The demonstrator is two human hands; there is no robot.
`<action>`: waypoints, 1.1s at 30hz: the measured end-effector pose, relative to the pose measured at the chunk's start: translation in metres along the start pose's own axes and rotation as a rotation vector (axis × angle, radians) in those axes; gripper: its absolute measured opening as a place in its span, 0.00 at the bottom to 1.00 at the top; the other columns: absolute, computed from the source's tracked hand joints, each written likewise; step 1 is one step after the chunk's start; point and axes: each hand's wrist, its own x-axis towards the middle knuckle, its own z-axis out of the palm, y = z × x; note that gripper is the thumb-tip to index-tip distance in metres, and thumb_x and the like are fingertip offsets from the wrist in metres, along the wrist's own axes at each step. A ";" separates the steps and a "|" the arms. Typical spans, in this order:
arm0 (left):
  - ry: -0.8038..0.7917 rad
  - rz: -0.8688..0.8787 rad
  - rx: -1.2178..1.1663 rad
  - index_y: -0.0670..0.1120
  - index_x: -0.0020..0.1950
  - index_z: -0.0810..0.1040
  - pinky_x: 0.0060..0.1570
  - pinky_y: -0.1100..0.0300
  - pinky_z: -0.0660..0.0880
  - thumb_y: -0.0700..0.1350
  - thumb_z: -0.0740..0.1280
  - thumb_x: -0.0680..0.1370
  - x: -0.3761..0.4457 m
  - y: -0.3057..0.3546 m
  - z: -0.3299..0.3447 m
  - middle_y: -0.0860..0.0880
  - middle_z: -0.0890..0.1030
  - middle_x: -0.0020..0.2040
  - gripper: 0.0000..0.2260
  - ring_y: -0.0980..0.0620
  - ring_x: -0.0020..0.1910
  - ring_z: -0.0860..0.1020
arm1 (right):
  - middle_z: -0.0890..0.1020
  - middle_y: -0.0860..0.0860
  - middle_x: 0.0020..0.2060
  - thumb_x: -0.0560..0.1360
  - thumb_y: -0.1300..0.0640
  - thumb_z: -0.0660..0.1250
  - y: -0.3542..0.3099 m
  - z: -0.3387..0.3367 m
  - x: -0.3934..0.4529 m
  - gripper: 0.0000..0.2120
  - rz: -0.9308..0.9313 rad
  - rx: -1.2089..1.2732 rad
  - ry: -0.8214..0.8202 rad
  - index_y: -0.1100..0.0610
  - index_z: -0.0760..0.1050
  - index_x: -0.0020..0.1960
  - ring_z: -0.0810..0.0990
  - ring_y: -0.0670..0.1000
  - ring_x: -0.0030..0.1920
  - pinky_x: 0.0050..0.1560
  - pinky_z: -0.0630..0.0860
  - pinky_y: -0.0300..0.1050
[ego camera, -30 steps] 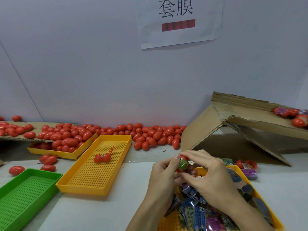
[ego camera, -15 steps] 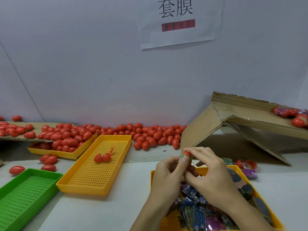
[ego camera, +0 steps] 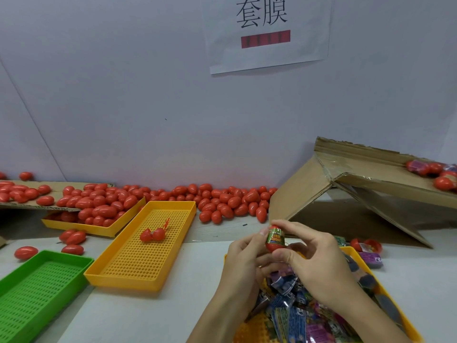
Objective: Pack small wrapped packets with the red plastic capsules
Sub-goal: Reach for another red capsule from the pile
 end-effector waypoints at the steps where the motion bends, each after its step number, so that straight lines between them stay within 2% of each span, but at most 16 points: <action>1: -0.002 0.008 -0.007 0.33 0.54 0.81 0.41 0.54 0.83 0.48 0.67 0.77 0.000 0.000 0.000 0.34 0.84 0.47 0.18 0.42 0.42 0.84 | 0.82 0.41 0.59 0.67 0.52 0.74 0.000 0.000 0.000 0.22 -0.001 0.016 -0.007 0.36 0.79 0.58 0.83 0.46 0.55 0.45 0.84 0.45; 4: -0.015 0.015 -0.054 0.34 0.51 0.83 0.44 0.52 0.83 0.48 0.65 0.77 -0.001 0.001 0.000 0.32 0.83 0.46 0.17 0.40 0.44 0.84 | 0.82 0.39 0.58 0.66 0.53 0.75 0.000 0.001 0.000 0.24 0.004 0.054 -0.008 0.35 0.79 0.59 0.83 0.44 0.57 0.50 0.83 0.44; 7: -0.040 0.006 -0.085 0.36 0.46 0.85 0.44 0.51 0.83 0.48 0.63 0.78 -0.002 0.001 0.000 0.31 0.83 0.46 0.17 0.39 0.44 0.83 | 0.84 0.42 0.56 0.65 0.54 0.77 -0.001 0.000 0.000 0.24 -0.004 0.036 0.023 0.40 0.81 0.59 0.83 0.45 0.58 0.54 0.82 0.44; 12: -0.086 -0.030 -0.100 0.38 0.43 0.86 0.43 0.51 0.83 0.48 0.63 0.76 -0.003 0.002 0.000 0.32 0.83 0.45 0.16 0.40 0.42 0.84 | 0.84 0.45 0.55 0.68 0.64 0.78 -0.005 0.002 -0.001 0.23 -0.016 0.004 0.030 0.45 0.82 0.60 0.82 0.48 0.58 0.58 0.80 0.50; 20: -0.091 -0.035 -0.104 0.37 0.45 0.86 0.43 0.51 0.83 0.47 0.63 0.76 -0.003 0.001 -0.002 0.31 0.83 0.47 0.16 0.39 0.44 0.84 | 0.83 0.43 0.57 0.70 0.65 0.76 -0.007 0.003 -0.002 0.24 -0.012 -0.011 0.035 0.44 0.81 0.60 0.82 0.47 0.59 0.58 0.81 0.49; 22: -0.079 -0.020 -0.101 0.39 0.46 0.86 0.44 0.51 0.83 0.47 0.64 0.76 -0.002 0.001 -0.003 0.32 0.83 0.47 0.15 0.41 0.43 0.84 | 0.83 0.41 0.57 0.72 0.67 0.75 -0.006 0.003 -0.003 0.25 -0.023 -0.028 0.044 0.41 0.80 0.60 0.81 0.45 0.59 0.57 0.82 0.46; 25: -0.043 0.004 -0.094 0.37 0.49 0.85 0.44 0.53 0.83 0.46 0.69 0.76 0.000 0.001 -0.005 0.34 0.83 0.48 0.13 0.41 0.44 0.84 | 0.82 0.37 0.58 0.73 0.67 0.74 -0.004 0.003 -0.003 0.28 -0.037 -0.073 0.044 0.37 0.77 0.61 0.79 0.41 0.62 0.60 0.79 0.41; 28: -0.001 0.010 -0.091 0.34 0.55 0.81 0.47 0.50 0.83 0.45 0.72 0.74 0.001 -0.002 -0.006 0.33 0.83 0.50 0.16 0.37 0.48 0.84 | 0.79 0.35 0.61 0.72 0.60 0.76 -0.005 0.006 -0.003 0.29 -0.030 -0.153 0.021 0.37 0.74 0.66 0.77 0.42 0.65 0.62 0.79 0.48; 30: 0.019 0.034 -0.071 0.35 0.52 0.82 0.46 0.50 0.83 0.45 0.74 0.72 0.001 -0.003 -0.004 0.33 0.83 0.52 0.15 0.36 0.50 0.83 | 0.79 0.35 0.61 0.72 0.57 0.77 -0.004 0.007 -0.003 0.27 -0.036 -0.233 0.062 0.37 0.74 0.66 0.78 0.44 0.64 0.62 0.79 0.52; 33: 0.035 0.076 -0.037 0.40 0.50 0.84 0.43 0.53 0.82 0.49 0.75 0.72 0.001 -0.004 -0.003 0.35 0.83 0.51 0.14 0.40 0.47 0.83 | 0.79 0.37 0.63 0.75 0.61 0.72 -0.003 0.008 -0.001 0.26 -0.005 -0.196 0.082 0.36 0.74 0.65 0.77 0.45 0.66 0.63 0.78 0.53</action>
